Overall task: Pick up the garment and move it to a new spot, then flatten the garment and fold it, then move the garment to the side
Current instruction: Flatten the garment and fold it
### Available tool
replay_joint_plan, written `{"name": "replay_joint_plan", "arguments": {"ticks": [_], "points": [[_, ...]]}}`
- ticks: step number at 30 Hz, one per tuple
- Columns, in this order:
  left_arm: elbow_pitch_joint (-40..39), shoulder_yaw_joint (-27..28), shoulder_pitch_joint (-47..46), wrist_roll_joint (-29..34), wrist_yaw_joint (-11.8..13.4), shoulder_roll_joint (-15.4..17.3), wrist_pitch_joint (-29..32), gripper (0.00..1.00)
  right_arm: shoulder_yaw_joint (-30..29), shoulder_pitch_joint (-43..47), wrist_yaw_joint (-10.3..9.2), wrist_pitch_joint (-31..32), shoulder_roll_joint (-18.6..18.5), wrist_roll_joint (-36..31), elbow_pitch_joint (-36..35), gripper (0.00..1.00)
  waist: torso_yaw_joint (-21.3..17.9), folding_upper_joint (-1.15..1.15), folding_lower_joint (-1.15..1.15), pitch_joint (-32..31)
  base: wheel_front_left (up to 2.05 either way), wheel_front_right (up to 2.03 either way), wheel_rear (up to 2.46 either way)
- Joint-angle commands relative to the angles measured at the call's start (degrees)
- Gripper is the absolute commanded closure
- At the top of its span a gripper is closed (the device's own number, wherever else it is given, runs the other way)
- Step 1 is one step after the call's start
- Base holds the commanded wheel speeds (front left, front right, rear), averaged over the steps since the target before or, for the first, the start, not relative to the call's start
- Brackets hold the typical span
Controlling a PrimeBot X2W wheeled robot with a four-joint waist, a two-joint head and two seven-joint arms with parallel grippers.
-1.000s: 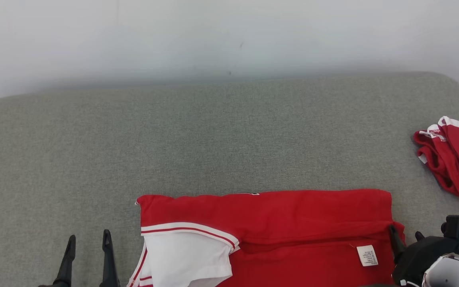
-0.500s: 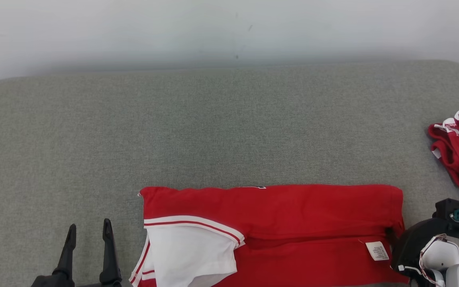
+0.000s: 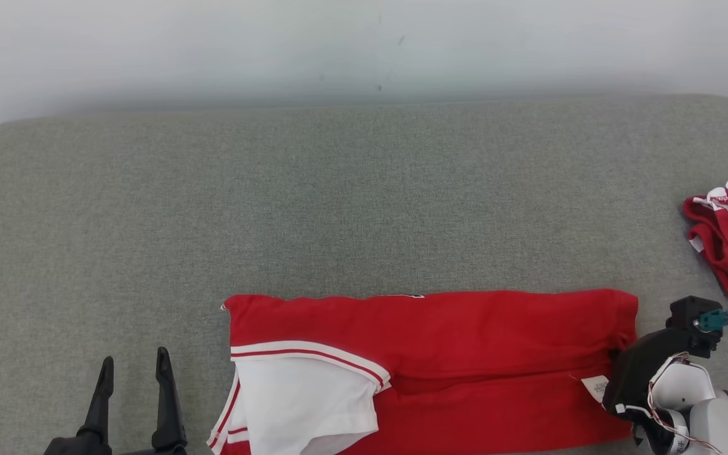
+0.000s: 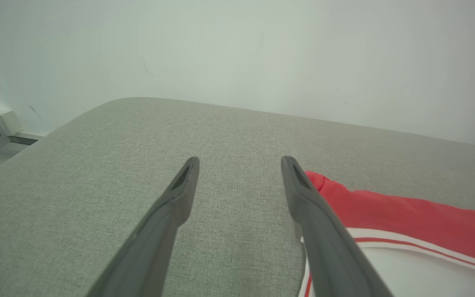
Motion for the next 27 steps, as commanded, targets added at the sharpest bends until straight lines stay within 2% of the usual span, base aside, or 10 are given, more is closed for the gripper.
{"name": "replay_joint_plan", "arguments": {"ticks": [1,10,16,21,27], "points": [[-0.02,0.10,-0.67,0.50,-0.03,-0.17,-0.16,0.00,-1.02,-0.34,0.17,-0.89,0.28,-0.84,0.36,1.00,0.04,0.00,0.00,-0.28,0.00,0.00,0.00],[0.05,0.23,0.89,0.11,0.39,-0.24,-0.16,0.00,-13.75,-0.80,0.03,-4.65,0.20,-5.81,-3.99,1.00,-0.96,0.00,0.00,-2.00,0.00,0.00,0.00],[-0.04,0.00,1.71,-1.02,0.92,-0.26,-0.16,0.00,-17.93,-0.81,0.04,-5.30,0.25,-7.59,-9.47,1.00,-2.06,0.00,0.00,-2.92,0.00,0.00,0.00],[0.04,-0.43,1.47,-1.34,0.86,-0.27,-0.16,0.00,-17.25,0.57,0.04,-4.34,0.33,-9.50,-15.25,1.00,-2.39,0.00,0.00,-3.53,0.00,0.00,0.00],[0.46,-1.18,1.58,-1.69,0.81,-0.25,-0.16,0.00,-8.60,5.02,0.04,-0.80,0.35,-3.36,-21.50,1.00,-1.82,0.00,0.00,-4.25,0.00,0.00,0.00]]}}
